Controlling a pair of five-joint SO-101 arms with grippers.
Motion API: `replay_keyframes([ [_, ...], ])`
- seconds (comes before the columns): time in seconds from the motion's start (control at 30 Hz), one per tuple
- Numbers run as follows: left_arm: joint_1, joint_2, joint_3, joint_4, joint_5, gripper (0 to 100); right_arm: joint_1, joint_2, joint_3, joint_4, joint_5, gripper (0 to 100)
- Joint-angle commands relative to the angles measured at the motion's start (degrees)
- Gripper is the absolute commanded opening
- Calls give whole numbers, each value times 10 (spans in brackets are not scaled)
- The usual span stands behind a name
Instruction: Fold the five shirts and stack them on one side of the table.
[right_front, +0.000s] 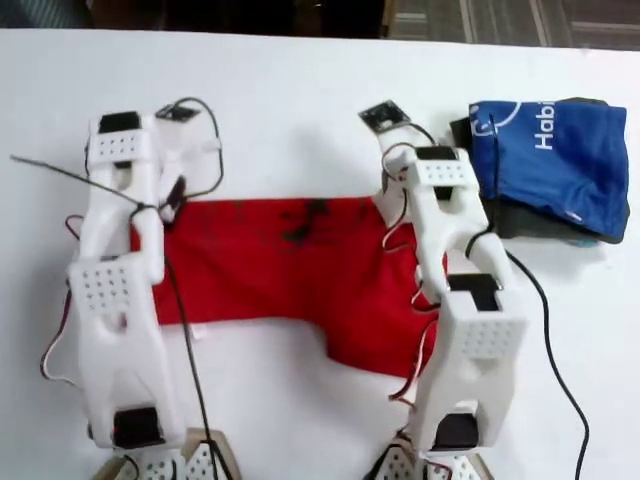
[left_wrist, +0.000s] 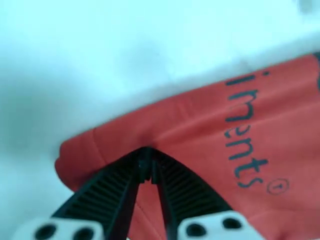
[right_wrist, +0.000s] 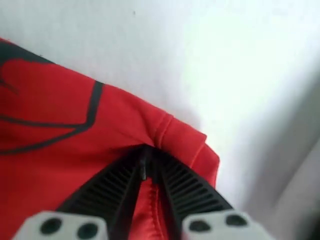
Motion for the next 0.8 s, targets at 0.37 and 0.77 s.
replay_keyframes([
  [0.37, -39, -36, -134, 52, 4, 26, 3, -119, -36, 55, -12, 19],
  [0.77, -38, -386, 320, -54, -3, 26, -10, -362, 167, 72, -19, 19],
])
